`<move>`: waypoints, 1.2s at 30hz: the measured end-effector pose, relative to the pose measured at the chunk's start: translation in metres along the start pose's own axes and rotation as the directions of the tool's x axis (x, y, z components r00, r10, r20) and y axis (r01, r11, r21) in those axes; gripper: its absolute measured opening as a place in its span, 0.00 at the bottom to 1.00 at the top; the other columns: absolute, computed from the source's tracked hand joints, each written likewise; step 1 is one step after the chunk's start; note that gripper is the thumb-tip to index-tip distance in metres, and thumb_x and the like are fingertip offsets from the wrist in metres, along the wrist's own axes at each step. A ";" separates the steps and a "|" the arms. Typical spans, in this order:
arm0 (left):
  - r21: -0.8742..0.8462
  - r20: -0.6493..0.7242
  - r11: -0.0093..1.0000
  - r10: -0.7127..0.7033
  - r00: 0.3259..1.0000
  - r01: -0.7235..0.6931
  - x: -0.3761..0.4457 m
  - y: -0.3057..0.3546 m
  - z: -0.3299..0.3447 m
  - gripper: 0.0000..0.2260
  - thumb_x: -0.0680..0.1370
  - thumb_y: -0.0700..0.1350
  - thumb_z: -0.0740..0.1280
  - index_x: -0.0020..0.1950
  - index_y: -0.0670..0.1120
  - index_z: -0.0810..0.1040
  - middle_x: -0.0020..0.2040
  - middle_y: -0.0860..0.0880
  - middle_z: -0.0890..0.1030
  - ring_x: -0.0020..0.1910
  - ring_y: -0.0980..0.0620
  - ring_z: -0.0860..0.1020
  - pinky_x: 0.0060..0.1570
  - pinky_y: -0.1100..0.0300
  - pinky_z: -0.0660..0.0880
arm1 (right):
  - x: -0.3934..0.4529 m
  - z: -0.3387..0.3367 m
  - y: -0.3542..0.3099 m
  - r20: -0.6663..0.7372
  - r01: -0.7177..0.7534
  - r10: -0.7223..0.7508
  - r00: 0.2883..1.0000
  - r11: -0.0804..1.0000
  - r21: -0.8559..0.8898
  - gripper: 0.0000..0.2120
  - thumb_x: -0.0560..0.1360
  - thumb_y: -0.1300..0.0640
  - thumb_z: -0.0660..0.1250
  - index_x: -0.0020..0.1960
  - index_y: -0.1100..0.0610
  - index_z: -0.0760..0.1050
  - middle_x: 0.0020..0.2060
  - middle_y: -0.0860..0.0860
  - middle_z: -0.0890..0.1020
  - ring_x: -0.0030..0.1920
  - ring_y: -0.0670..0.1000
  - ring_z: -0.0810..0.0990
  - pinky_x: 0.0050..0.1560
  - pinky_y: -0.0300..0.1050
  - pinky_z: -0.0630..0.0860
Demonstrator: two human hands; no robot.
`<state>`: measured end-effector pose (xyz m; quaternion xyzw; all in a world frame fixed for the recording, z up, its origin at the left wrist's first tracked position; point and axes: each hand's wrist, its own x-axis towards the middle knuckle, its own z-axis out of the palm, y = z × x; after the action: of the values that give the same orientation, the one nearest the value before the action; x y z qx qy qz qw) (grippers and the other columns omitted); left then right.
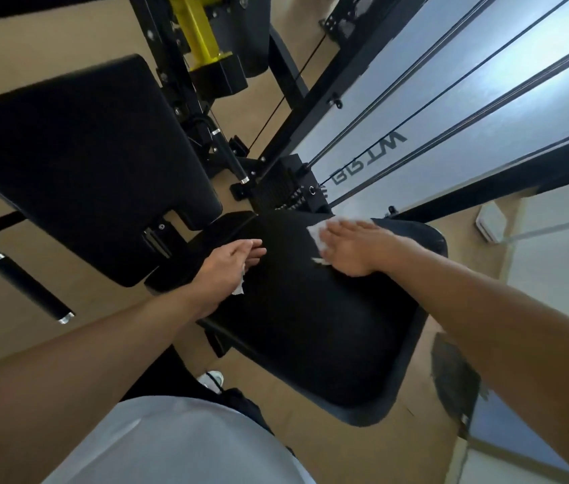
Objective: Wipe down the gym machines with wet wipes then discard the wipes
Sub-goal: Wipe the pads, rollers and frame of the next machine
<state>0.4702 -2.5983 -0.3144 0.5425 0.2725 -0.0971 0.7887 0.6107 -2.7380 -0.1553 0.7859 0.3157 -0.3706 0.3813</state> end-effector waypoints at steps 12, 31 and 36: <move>0.127 0.001 0.992 -0.019 1.000 0.019 0.000 -0.015 -0.050 0.15 0.86 0.53 0.53 0.67 0.56 0.77 0.61 0.59 0.82 0.62 0.58 0.78 0.72 0.48 0.69 | -0.015 0.022 -0.119 0.066 0.446 -0.442 0.895 0.878 -0.173 0.29 0.87 0.44 0.46 0.83 0.55 0.46 0.83 0.55 0.44 0.82 0.57 0.41 0.80 0.58 0.40; 0.161 0.016 0.985 -0.061 0.998 0.057 0.001 -0.027 -0.073 0.17 0.87 0.51 0.53 0.70 0.52 0.76 0.64 0.56 0.80 0.66 0.57 0.75 0.70 0.58 0.66 | 0.049 -0.001 -0.083 -0.024 0.164 -0.168 0.985 0.979 -0.123 0.28 0.86 0.45 0.47 0.82 0.56 0.50 0.82 0.57 0.53 0.81 0.60 0.51 0.79 0.57 0.49; 0.141 -0.022 0.989 -0.053 0.998 0.055 0.004 -0.030 -0.078 0.17 0.87 0.52 0.53 0.70 0.53 0.76 0.64 0.57 0.80 0.67 0.58 0.75 0.72 0.56 0.66 | 0.085 -0.009 -0.024 0.004 -0.165 0.165 0.986 0.982 0.093 0.33 0.85 0.39 0.43 0.83 0.54 0.42 0.83 0.53 0.43 0.82 0.56 0.40 0.80 0.59 0.40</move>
<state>0.4346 -2.5382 -0.3611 0.5903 0.2866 -0.1325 0.7428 0.6396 -2.6998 -0.2304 0.8269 0.2326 -0.3505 0.3731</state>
